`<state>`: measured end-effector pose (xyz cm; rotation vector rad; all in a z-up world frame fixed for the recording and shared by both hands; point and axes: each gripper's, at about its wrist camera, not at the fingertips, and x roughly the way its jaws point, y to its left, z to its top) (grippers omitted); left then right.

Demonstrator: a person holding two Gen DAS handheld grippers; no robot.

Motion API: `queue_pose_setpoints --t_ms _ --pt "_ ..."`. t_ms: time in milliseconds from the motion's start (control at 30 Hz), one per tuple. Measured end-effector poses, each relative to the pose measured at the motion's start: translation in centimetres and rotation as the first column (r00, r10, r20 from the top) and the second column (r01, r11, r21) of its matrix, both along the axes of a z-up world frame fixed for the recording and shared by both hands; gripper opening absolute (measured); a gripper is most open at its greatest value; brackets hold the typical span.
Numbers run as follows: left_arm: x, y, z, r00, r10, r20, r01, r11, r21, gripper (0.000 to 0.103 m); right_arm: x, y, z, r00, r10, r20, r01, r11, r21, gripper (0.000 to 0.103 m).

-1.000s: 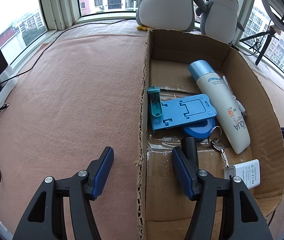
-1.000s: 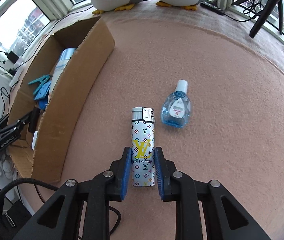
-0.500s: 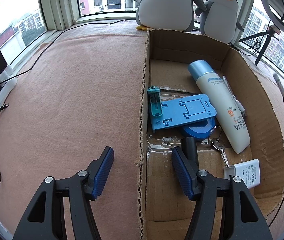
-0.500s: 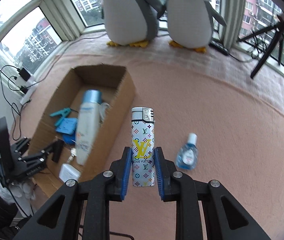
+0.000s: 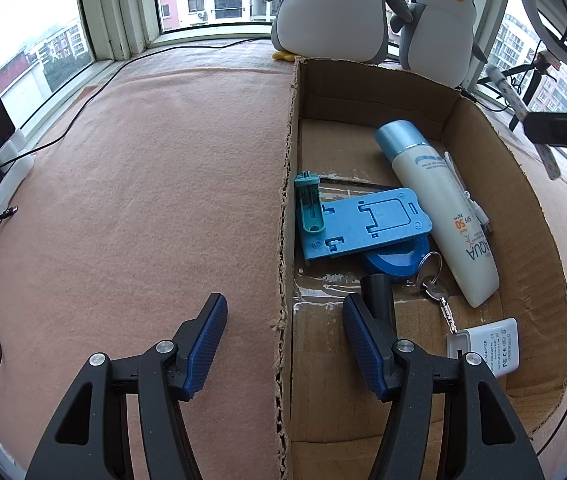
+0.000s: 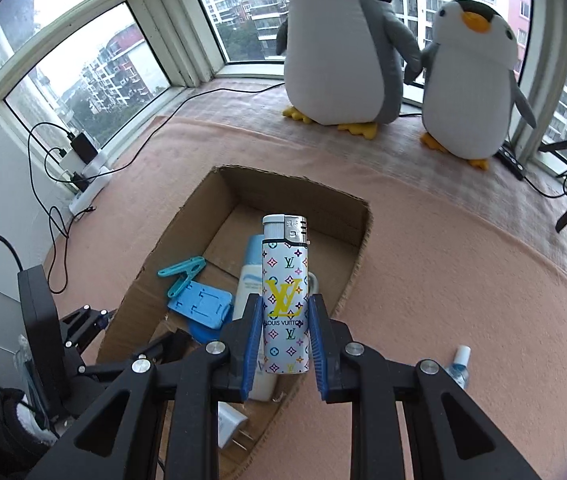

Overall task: Organize rigid objects
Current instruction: 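Lower the lighter into the box and open the right gripper, then move the right tool to the blue eye-drop bottle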

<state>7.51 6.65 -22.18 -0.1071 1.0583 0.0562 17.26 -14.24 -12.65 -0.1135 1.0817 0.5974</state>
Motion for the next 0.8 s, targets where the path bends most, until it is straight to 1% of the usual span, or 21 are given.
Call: queue_pose_setpoints --t_ms 133,300,400,533,567,633,667,800 --pt "0.0 0.0 0.0 1.0 0.0 0.0 0.0 1.0 0.0 0.064 0.8 1.6 -0.7 1.0 0.001 -0.009 -0.001 1.0 -0.031 0.021" --pt "0.0 0.0 0.0 1.0 -0.001 -0.001 0.001 1.0 0.001 0.064 1.3 2.6 -1.4 1.0 0.003 -0.016 -0.004 0.999 -0.048 0.021" --pt "0.0 -0.1 0.0 1.0 0.0 -0.001 0.0 1.0 -0.001 0.064 1.4 2.8 -1.4 1.0 -0.011 0.0 0.011 0.998 -0.054 0.021" --pt "0.0 -0.1 0.0 1.0 -0.001 0.0 0.001 1.0 0.001 0.064 1.6 2.6 -1.0 0.999 -0.027 0.024 0.027 0.999 -0.032 0.021" --pt "0.0 -0.1 0.0 1.0 -0.001 -0.001 0.001 1.0 0.001 0.064 1.7 2.4 -0.7 0.999 -0.03 0.027 0.031 0.999 -0.021 0.023" --pt "0.0 0.0 0.0 1.0 0.0 0.0 0.0 1.0 -0.001 0.064 1.7 2.2 -0.4 0.999 -0.036 0.031 0.037 0.999 -0.005 0.032" --pt "0.0 0.0 0.0 1.0 0.0 0.0 0.0 1.0 0.0 0.064 1.6 2.1 -0.2 0.998 -0.041 0.038 0.042 0.999 -0.002 0.039" --pt "0.0 -0.1 -0.1 1.0 0.001 0.001 -0.001 1.0 0.001 0.064 1.7 1.7 0.1 0.998 -0.057 0.032 0.057 0.998 0.002 0.04"
